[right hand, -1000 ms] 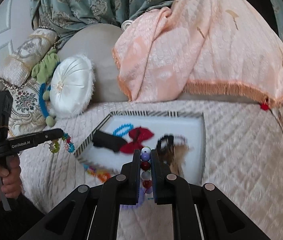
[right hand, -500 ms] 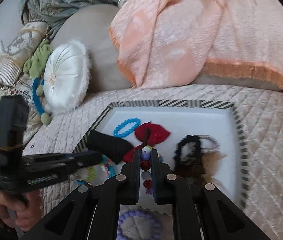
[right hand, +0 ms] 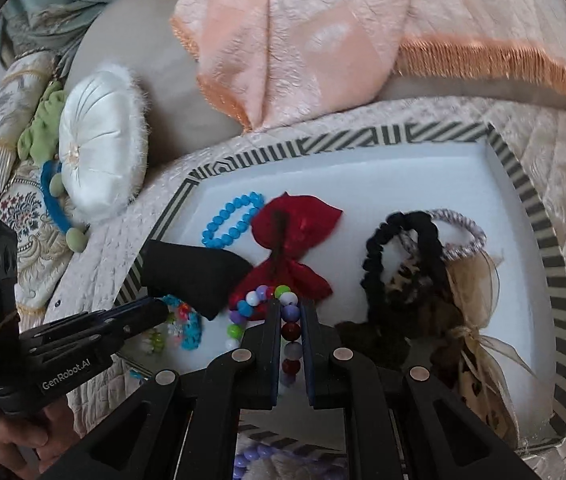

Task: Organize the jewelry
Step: 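Carry both bracelets into the tray and open both tools to release them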

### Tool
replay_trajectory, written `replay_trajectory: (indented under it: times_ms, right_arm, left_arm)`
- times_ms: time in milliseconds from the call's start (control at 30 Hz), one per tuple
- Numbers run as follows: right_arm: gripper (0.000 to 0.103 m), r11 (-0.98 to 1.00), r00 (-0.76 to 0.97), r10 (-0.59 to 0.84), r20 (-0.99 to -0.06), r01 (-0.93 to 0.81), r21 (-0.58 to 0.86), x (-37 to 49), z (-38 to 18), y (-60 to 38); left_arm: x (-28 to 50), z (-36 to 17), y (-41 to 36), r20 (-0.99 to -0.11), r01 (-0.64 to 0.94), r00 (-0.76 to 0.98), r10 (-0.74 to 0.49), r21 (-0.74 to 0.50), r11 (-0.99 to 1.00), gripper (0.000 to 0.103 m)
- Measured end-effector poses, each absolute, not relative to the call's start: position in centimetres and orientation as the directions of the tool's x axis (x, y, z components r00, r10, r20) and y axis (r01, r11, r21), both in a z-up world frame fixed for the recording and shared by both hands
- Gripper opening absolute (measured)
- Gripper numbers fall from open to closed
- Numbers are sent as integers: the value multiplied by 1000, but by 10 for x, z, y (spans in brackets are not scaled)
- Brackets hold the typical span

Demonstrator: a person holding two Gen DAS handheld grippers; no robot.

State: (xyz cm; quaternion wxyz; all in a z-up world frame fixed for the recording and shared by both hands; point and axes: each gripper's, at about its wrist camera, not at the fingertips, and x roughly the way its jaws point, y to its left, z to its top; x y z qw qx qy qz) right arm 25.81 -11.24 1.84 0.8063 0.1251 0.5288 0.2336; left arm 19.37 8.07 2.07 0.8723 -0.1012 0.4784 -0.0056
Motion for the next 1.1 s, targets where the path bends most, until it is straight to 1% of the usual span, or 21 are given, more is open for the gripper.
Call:
replay_trajectory:
  times_ms: [200,233,267,300,367,400,433,467,500,533,567,600,633,700,767,900,933,1000,1067,1100]
  right_arm:
    - [9,868,328,494,-805,-239,435,256,18,-117]
    - [9,868,322,495,-807,-238,437,256,17,-117]
    - [9,869,319,492,-810,-236,435,256,16,-118]
    - [9,870,320,490,-811,-233,434,255,15,-118]
    - [11,870,327,491,-807,-232,435,255,17,-119]
    - [12,871,332,489,-806,-232,433,254,18,-119]
    - [16,873,342,486,-804,-236,427,253,21,-120]
    - [24,874,354,484,-800,-243,421,252,25,-121]
    - [29,875,364,482,-797,-247,416,251,27,-120]
    - [40,879,382,475,-793,-254,405,249,32,-121]
    - [42,882,407,468,-784,-264,389,246,37,-122]
    - [42,884,421,464,-779,-272,379,245,41,-122]
    - [42,889,436,454,-777,-280,362,242,46,-122]
    - [42,899,464,430,-774,-293,324,236,53,-124]
    - [42,901,485,416,-769,-333,277,225,62,-125]
    - [42,909,501,376,-780,-362,206,201,75,-132]
    - [42,914,506,363,-782,-355,194,193,78,-136]
    - [42,915,494,365,-789,-348,204,182,79,-144]
    - [43,938,491,311,-814,-297,179,172,76,-154]
    - [43,944,484,298,-822,-277,179,169,73,-159]
  left_arm:
    - [195,16,80,-843,-99,532,-85,-162,982,12]
    - [196,15,80,-846,-100,527,-83,-159,982,16]
    - [196,14,81,-848,-105,524,-79,-157,982,24]
    - [196,13,82,-849,-116,524,-73,-157,981,28]
    - [196,13,86,-844,-137,532,-63,-159,978,53]
    - [196,15,88,-839,-147,542,-57,-161,976,57]
    - [196,16,88,-834,-145,549,-61,-167,975,59]
    - [196,17,88,-835,-142,546,-62,-165,976,61]
    - [197,18,87,-838,-135,542,-60,-157,978,62]
    - [197,18,84,-843,-125,535,-51,-138,983,64]
    - [198,18,80,-849,-111,527,-41,-116,987,72]
    - [197,19,75,-848,-94,528,-33,-97,991,78]
    - [194,23,72,-838,-94,546,-3,-65,993,87]
    - [186,35,65,-791,-95,608,70,14,995,88]
    - [174,49,62,-738,-92,667,105,58,994,88]
    - [150,76,70,-665,-80,738,117,86,993,88]
    - [146,79,74,-661,-78,742,111,79,994,88]
    - [137,80,86,-673,-90,735,83,24,996,88]
    - [128,67,99,-726,-102,687,18,-72,992,88]
    - [123,59,100,-751,-107,661,0,-94,990,88]
